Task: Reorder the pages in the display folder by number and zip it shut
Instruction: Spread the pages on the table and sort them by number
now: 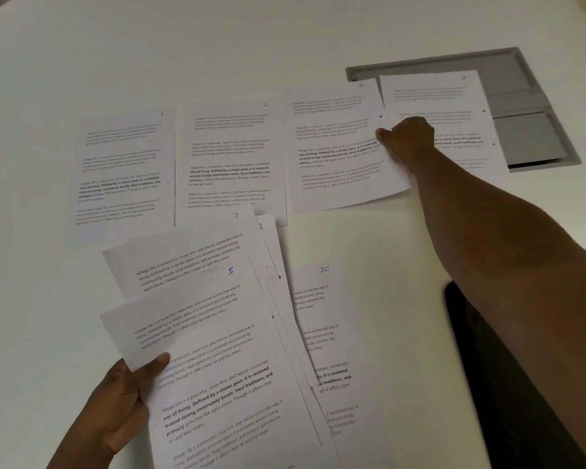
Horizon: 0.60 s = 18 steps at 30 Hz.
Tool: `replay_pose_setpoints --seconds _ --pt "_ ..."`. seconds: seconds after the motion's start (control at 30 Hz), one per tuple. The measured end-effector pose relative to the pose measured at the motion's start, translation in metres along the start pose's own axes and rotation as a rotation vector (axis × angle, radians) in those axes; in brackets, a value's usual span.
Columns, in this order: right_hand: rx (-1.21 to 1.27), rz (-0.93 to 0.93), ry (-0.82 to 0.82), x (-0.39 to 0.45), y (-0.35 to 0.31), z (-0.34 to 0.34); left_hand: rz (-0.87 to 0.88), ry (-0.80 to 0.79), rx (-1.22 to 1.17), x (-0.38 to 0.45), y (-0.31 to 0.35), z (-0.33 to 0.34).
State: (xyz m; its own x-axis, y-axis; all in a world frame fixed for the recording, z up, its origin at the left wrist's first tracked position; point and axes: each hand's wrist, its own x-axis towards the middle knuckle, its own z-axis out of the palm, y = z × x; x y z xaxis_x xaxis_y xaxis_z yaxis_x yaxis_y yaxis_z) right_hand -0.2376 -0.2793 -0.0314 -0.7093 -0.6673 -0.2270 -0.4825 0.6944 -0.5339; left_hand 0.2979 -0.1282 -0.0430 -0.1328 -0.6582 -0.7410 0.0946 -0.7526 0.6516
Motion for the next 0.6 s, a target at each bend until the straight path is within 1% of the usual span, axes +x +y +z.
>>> replay_pose_setpoints --seconds 0.07,0.13,0.2,0.27,0.33,0.5,0.6 --pt "-0.122 -0.012 0.077 -0.009 -0.001 -0.003 0.003 -0.013 0.002 -0.002 0.002 0.004" --pt "-0.215 -0.094 0.191 -0.027 -0.004 -0.006 0.009 -0.03 -0.004 -0.003 0.004 0.007" --pt "-0.154 -0.225 0.285 -0.051 -0.005 -0.004 0.006 -0.041 -0.027 -0.004 0.006 0.01" --pt "-0.006 -0.304 0.313 -0.085 -0.003 0.002 -0.002 -0.05 -0.044 -0.005 0.007 0.011" --pt "0.062 -0.273 0.249 -0.126 0.006 0.013 0.001 -0.049 -0.065 -0.005 0.004 0.006" --pt "0.102 -0.049 0.007 -0.243 0.035 0.042 0.013 -0.064 -0.114 -0.009 -0.002 -0.018" --pt "0.162 -0.021 -0.149 -0.29 0.051 0.05 -0.037 -0.075 -0.078 -0.004 -0.006 -0.019"
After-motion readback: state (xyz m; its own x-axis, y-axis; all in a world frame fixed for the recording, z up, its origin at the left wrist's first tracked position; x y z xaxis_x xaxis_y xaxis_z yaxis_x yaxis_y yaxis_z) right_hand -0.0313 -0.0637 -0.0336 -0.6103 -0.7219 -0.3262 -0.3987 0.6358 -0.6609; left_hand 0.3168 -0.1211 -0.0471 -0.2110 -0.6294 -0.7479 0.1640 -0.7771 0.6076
